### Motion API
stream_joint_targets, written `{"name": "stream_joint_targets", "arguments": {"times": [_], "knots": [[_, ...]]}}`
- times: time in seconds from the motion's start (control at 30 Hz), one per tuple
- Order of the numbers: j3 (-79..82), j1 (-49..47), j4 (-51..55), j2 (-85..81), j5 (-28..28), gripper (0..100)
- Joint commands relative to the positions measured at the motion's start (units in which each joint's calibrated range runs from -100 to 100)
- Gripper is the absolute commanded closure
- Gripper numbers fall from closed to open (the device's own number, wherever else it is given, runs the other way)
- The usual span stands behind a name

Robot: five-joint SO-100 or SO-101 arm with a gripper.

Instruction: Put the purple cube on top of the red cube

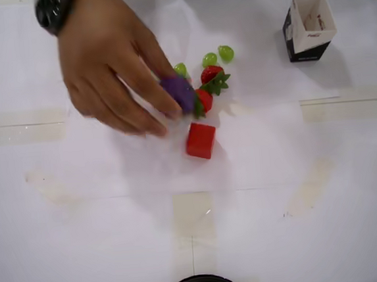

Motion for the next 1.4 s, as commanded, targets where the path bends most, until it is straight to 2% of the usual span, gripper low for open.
{"name": "stream_joint_targets", "arguments": {"times": [0.0, 0.5, 0.63, 0.8, 1.1, 1.37], "knots": [[0.6, -1.3, -1.4, -0.2, -0.1, 100], [3.6, -1.1, -2.6, -0.2, 0.0, 100], [1.2, -0.8, 0.9, -0.2, 0.1, 100], [-9.7, 3.8, 13.8, -0.2, -0.1, 100], [-25.1, 6.5, 21.0, 8.4, -0.7, 100], [-59.9, 13.1, 28.8, 45.3, 4.1, 100]]}}
